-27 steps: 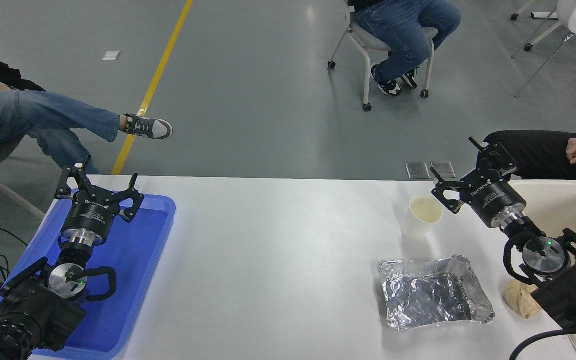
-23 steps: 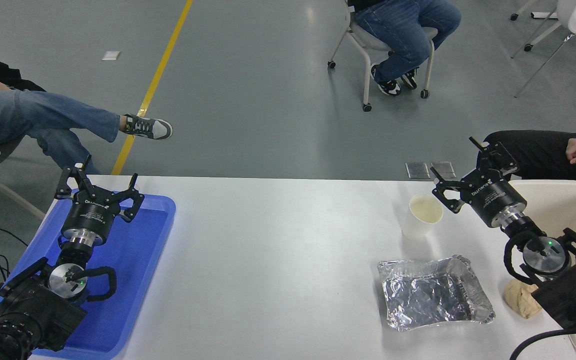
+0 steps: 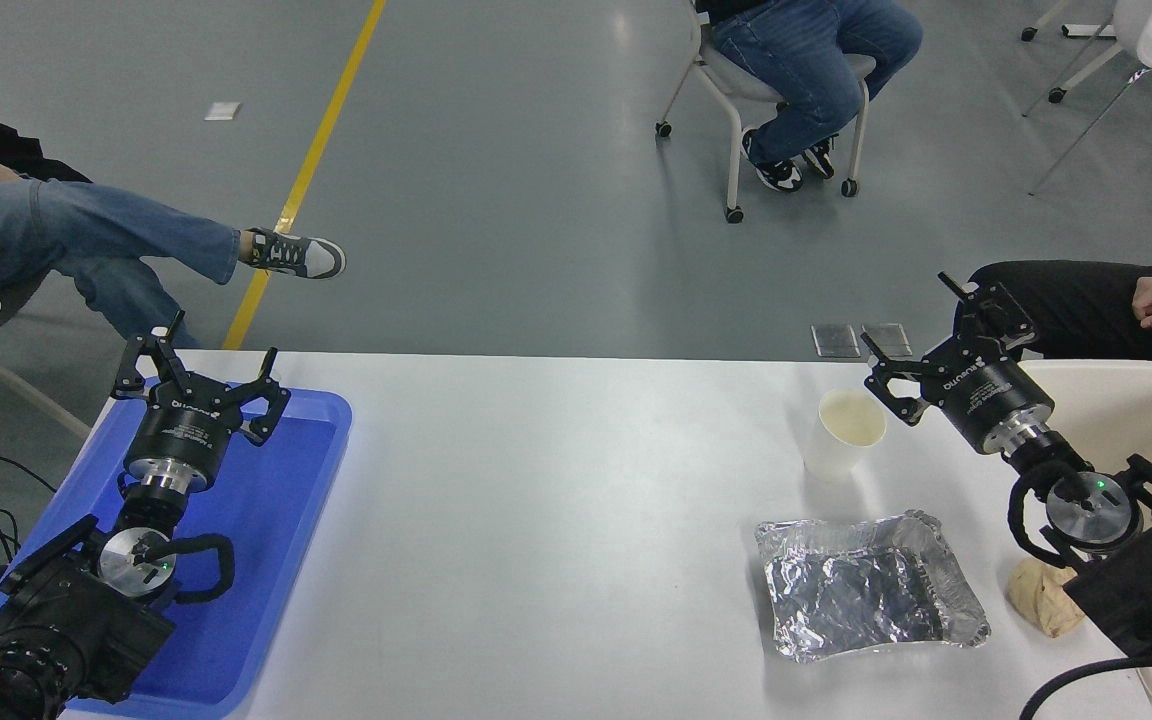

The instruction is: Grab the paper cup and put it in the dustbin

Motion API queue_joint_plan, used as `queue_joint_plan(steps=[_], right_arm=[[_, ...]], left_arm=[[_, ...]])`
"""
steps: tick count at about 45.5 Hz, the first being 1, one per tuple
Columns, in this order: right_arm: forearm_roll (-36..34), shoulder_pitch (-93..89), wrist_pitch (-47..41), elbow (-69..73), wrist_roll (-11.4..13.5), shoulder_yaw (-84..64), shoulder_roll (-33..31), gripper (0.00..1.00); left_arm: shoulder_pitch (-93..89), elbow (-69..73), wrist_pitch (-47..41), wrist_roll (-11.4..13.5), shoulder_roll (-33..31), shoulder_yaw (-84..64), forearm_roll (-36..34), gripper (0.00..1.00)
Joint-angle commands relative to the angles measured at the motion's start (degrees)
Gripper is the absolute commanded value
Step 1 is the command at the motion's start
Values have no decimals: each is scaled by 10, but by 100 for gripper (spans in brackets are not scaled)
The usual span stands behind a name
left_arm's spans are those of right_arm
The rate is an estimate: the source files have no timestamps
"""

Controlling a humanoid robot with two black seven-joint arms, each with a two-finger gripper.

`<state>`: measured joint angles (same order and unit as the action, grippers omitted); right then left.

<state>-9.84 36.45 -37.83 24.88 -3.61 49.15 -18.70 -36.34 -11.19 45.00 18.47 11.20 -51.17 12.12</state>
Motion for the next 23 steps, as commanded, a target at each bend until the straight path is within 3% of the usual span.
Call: queue_joint_plan(steps=[1, 13, 23], right_arm=[[13, 12, -1, 2, 3, 0, -2, 100], [110, 83, 20, 89, 8, -24, -106, 100], [129, 207, 16, 106, 9, -206, -179, 100]], left_arm=[[0, 0, 0, 0, 1, 0, 0, 100], [0, 0, 0, 0, 1, 0, 0, 100], [0, 0, 0, 0, 1, 0, 0, 100]])
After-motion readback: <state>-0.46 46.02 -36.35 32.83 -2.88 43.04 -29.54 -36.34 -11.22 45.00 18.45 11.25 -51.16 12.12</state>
